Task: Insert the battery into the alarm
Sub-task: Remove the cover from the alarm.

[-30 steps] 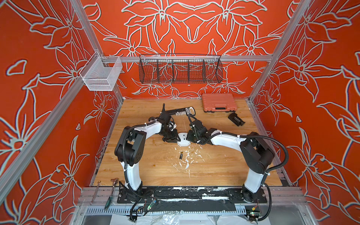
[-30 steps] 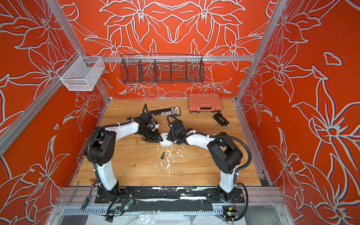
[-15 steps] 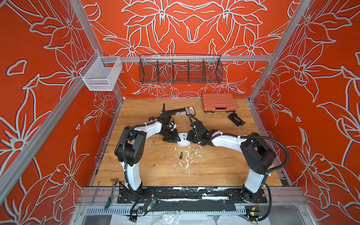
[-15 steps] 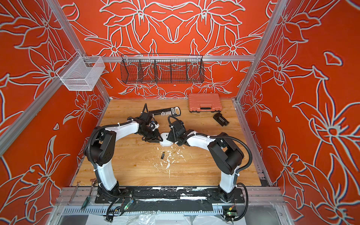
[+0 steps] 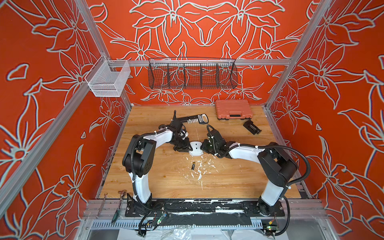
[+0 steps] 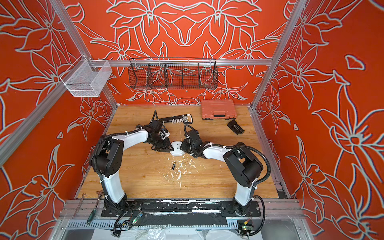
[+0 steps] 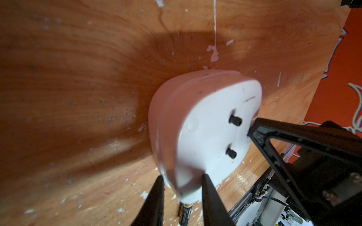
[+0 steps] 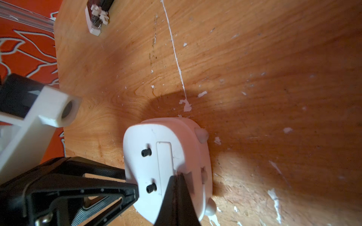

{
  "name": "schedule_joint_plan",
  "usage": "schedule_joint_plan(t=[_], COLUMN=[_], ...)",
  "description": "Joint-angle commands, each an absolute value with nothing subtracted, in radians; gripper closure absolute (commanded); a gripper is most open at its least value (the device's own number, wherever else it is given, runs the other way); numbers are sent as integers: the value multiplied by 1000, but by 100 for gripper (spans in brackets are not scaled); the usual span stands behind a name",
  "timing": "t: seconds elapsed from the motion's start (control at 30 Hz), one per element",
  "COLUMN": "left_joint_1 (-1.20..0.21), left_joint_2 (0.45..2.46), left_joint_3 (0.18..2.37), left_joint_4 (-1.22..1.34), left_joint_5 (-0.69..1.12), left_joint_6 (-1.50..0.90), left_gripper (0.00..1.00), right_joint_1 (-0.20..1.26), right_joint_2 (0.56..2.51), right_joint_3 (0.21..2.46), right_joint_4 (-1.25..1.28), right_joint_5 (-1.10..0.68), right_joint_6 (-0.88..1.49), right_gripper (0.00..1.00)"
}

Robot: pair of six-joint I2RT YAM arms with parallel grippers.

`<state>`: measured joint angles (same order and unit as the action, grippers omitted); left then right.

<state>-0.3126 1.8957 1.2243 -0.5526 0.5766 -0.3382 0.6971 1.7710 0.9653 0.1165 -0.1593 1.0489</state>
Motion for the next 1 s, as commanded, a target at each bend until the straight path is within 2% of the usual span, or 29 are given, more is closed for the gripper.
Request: schedule_joint_plan(t=[0.0,0.47,0.8,0.97], left_joint_1=[-351,-351,-351,-351], left_joint_2=[1986,1986,1989,1985], left_joint_3=[1192,1191,1193,1195], left_joint_4=[-561,-563,-568,-571], left_joint_5=[471,467,465,461], left_joint_6=[-322,-319,-319,-318], left_gripper=[71,72,72,72], right_joint_1=[740,735,735,735], right_joint_2=[1750,1731,1717,1697], right_joint_3=[957,936,995,1006], right_joint_4=[246,240,31,21], right_joint_5=[-336,-333,-285,-269], right_joint_6=[1089,1099,1027,987], right_gripper=[100,100,100,100])
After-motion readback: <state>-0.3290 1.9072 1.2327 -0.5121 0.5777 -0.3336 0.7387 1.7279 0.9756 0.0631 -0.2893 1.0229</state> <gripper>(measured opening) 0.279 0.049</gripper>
